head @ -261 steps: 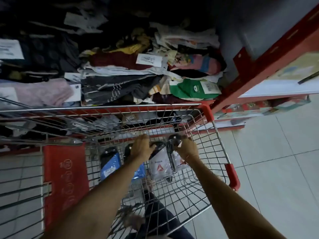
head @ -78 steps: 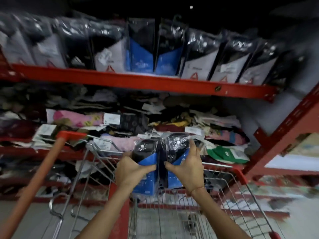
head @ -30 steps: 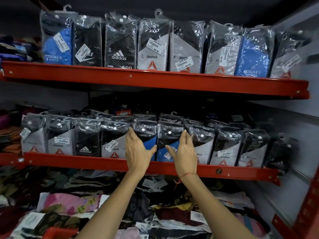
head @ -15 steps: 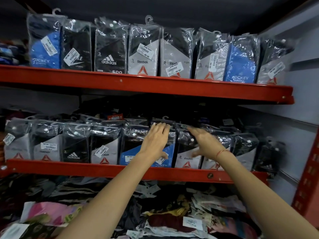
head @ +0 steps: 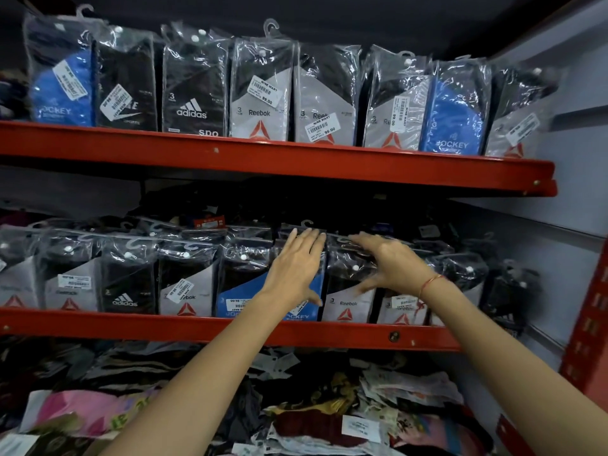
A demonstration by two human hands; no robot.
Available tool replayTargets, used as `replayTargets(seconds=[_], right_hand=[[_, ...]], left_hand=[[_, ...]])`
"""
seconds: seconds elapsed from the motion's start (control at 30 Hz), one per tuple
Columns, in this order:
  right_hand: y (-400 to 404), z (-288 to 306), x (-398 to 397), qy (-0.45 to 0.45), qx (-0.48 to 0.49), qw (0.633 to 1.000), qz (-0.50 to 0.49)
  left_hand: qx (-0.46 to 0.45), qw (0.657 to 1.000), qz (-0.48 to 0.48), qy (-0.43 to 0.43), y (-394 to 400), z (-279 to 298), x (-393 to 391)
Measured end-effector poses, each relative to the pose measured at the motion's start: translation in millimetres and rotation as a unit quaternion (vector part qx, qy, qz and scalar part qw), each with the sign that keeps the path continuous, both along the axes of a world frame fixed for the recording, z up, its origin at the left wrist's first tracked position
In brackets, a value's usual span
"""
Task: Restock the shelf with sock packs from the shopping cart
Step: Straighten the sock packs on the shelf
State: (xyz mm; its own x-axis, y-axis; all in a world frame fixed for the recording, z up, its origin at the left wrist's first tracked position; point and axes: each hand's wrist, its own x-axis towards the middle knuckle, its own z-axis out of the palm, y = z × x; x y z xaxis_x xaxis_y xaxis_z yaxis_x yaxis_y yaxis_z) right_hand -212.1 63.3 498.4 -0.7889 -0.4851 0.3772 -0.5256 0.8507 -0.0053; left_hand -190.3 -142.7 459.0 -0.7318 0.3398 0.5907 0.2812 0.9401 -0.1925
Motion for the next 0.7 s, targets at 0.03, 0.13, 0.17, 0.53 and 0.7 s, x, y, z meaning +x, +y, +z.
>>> replayTargets(seconds=[0.03, 0.13, 0.17, 0.53, 0.7], right_hand=[[7.0, 6.4, 0.6, 0.008, -0.016, 1.0, 0.005], [36.2, 21.4, -1.6, 0.011, -0.008, 1.0, -0.028], [45.2, 23.1, -2.5, -0.006, 0.011, 0.999, -0.052], [61.3, 1.0, -11.4, 0.026, 0.036, 0.995, -0.094], [67.6, 9.9, -6.8, -0.042, 0.028, 0.997, -0.066]], left_hand=[[-0.002, 1.0, -0.015, 0.009, 4.8, 2.2, -0.3], [-0.015, 0.999, -0.042, 0.022, 24.4, 7.7, -3.3], [-0.023, 0.999, -0.042, 0.02, 30.9, 8.4, -5.2], [0.027, 0.999, -0.026, -0.019, 60.8, -0.2, -23.1], [0.018, 0.999, -0.035, -0.01, 65.7, 1.4, -23.1]])
